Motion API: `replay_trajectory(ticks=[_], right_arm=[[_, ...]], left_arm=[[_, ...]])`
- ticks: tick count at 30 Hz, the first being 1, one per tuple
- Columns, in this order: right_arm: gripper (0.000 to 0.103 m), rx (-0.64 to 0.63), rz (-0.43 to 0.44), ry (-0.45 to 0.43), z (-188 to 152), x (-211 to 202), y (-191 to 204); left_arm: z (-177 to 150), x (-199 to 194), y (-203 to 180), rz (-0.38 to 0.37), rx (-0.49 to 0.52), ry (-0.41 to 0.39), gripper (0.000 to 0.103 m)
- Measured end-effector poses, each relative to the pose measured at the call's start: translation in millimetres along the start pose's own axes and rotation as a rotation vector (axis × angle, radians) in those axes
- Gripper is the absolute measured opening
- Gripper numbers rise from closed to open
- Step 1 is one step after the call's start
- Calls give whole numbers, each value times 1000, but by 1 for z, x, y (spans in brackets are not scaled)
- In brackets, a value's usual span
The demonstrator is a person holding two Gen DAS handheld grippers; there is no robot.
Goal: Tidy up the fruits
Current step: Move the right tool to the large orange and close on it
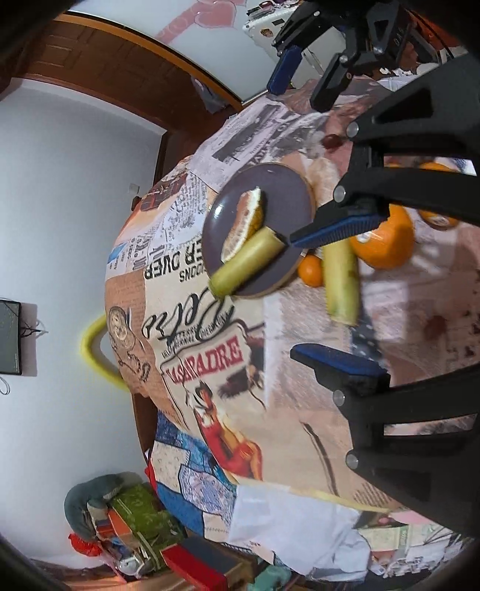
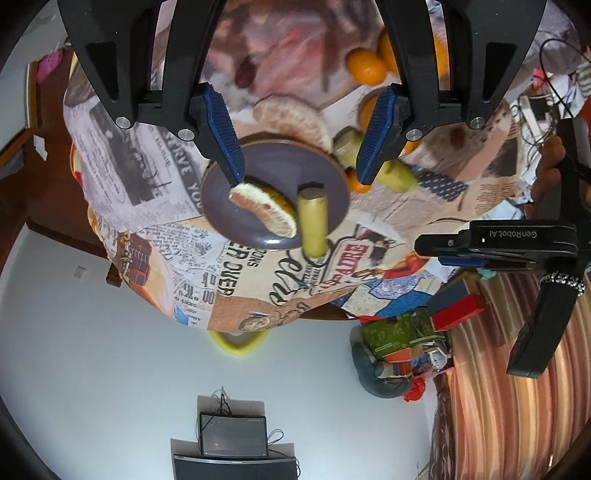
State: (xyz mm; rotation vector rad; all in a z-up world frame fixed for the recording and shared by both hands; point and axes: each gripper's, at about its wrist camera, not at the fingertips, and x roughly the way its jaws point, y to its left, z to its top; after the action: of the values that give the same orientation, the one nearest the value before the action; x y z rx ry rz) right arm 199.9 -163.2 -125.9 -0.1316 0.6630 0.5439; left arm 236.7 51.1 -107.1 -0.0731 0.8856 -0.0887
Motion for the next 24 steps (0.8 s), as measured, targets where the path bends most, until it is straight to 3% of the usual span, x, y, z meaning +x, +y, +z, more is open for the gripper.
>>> replay_trajectory(ticks=[13, 24], right_arm=[[64, 60, 20, 2, -36, -28, 45], [64, 80, 1, 79, -71, -16, 76]], left_arm=[[-70, -38, 18, 4, 17, 15, 54], [-121, -40, 31, -12, 41, 56, 54]])
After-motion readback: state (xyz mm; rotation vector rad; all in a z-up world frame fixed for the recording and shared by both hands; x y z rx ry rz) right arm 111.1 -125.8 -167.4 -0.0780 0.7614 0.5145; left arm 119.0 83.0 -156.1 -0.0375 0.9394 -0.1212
